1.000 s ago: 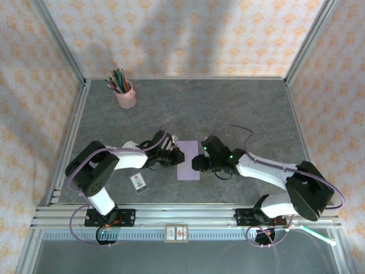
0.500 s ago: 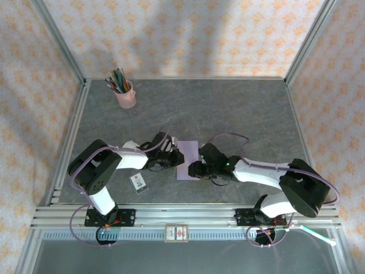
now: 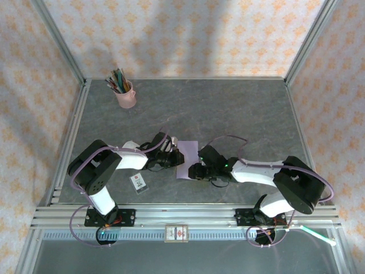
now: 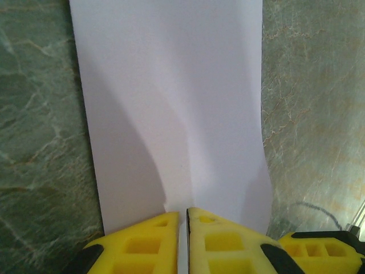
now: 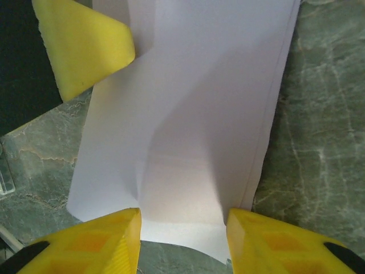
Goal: Fold a paper plane with a square sheet of paper (pick it up from the middle)
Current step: Fold the triangle at the bottom-center of the table.
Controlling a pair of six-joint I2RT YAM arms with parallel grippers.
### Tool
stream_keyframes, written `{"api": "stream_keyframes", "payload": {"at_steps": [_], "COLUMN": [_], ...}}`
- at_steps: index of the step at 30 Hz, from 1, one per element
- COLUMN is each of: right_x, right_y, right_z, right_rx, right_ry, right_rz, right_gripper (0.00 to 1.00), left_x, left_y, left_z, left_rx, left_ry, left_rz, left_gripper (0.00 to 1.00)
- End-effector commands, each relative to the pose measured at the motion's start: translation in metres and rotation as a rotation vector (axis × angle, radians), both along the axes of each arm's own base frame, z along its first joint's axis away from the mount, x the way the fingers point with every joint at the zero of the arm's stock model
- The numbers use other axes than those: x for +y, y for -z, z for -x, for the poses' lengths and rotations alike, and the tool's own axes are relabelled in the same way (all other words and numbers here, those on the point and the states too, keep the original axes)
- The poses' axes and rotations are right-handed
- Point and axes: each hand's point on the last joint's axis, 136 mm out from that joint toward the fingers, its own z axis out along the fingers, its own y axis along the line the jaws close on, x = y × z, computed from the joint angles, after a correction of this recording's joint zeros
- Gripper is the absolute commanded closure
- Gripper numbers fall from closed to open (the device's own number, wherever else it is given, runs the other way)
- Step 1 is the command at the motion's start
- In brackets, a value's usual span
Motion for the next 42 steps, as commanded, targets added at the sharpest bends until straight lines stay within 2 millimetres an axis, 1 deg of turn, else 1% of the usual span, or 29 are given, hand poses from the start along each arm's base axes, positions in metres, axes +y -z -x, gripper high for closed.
{"api": "stream_keyframes", "payload": {"at_steps": [1, 21, 30, 34, 42], "right_x": [0.006, 0.017, 0.018, 0.019, 0.020], "right_y": [-0.003, -0.026, -0.026, -0.025, -0.023], "right_z": [-0.004, -0.014, -0.018, -0.023, -0.040], "right_rx": [-0.019, -0.088, -0.106, -0.122, -0.150], "right_ry": [-0.001, -0.011, -0.014, -0.010, 0.002], "right_rz": [-0.010, -0.078, -0.070, -0.056, -0.031], "right_gripper": [0.56, 0.53, 0.52, 0.51, 0.50], "left_x": [0.012, 0.017, 0.018, 0.018, 0.019], "left_y": [0.019, 0.021, 0.023, 0.022, 0.021], "left_z": [0.014, 0.019, 0.021, 0.021, 0.021], "left_rx": [0.048, 0.051, 0.056, 0.056, 0.055], "left_ry": [0.000, 0.002, 0.002, 0.001, 0.005], "left_rz": [-0.055, -0.068, -0.073, -0.073, -0.075], "left_gripper": [0.85, 0.85, 0.85, 0.85, 0.85]}}
